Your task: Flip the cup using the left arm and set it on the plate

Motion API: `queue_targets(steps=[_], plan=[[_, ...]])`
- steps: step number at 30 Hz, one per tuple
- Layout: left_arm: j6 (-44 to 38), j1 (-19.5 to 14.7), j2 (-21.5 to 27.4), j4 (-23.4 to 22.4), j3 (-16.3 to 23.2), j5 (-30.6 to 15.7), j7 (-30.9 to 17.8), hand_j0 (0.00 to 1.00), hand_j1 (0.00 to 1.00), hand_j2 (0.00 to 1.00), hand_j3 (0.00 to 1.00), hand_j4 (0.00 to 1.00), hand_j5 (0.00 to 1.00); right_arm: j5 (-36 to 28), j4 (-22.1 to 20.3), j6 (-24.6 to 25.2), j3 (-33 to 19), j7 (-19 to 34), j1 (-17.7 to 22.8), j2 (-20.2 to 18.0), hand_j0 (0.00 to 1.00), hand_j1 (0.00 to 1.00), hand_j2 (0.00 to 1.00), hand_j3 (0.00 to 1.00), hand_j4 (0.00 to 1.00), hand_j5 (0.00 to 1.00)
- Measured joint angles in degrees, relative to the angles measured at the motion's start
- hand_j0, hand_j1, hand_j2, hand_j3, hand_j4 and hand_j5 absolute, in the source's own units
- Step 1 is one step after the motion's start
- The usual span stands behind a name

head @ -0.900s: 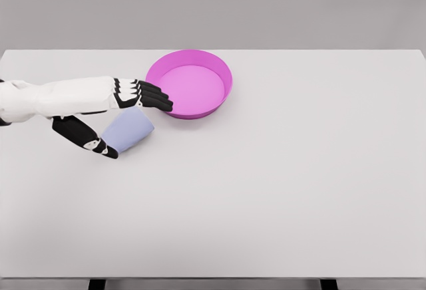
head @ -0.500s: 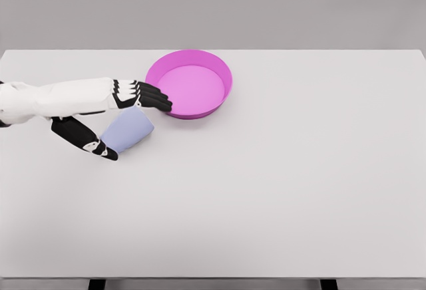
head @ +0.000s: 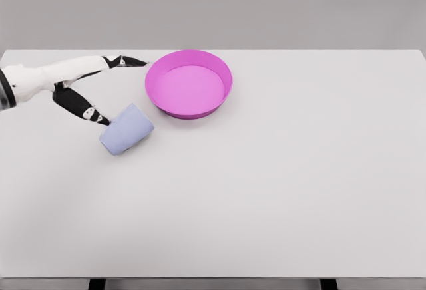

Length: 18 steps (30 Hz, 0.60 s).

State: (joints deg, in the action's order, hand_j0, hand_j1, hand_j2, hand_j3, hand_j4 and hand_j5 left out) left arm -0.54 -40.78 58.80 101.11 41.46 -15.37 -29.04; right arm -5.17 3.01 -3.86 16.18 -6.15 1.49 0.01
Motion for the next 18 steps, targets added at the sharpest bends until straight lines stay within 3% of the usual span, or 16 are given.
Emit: queue_targets(steps=[5,10,15,18], plan=[[-11.2,-0.1,0.6,0.0,-1.6,-1.2,-4.8,1.0,1.0,1.0,1.0,1.0,1.0,0.0,0.0,0.0,0.0,0.0,0.0,0.0,1.0,1.0,1.0,1.0,1.0,1.0],[-12.5,0.1,0.1,0.0,-3.4,-1.9,-5.8,1.0,1.0,1.0,1.0,1.0,1.0,0.0,0.0,0.0,0.0,0.0,0.0,0.0,1.0,1.0,1.0,1.0,1.0,1.0],[-12.8,0.9,-0.6,-0.1,-5.7,-8.7,-5.9,1.0,1.0,1.0,1.0,1.0,1.0,0.0,0.0,0.0,0.0,0.0,0.0,0.0,1.0,1.0,1.0,1.0,1.0,1.0],[-13.0,1.1,-3.4,-0.7,-6.5,-10.3,-6.0,1.0,1.0,1.0,1.0,1.0,1.0,0.0,0.0,0.0,0.0,0.0,0.0,0.0,1.0,1.0,1.0,1.0,1.0,1.0]])
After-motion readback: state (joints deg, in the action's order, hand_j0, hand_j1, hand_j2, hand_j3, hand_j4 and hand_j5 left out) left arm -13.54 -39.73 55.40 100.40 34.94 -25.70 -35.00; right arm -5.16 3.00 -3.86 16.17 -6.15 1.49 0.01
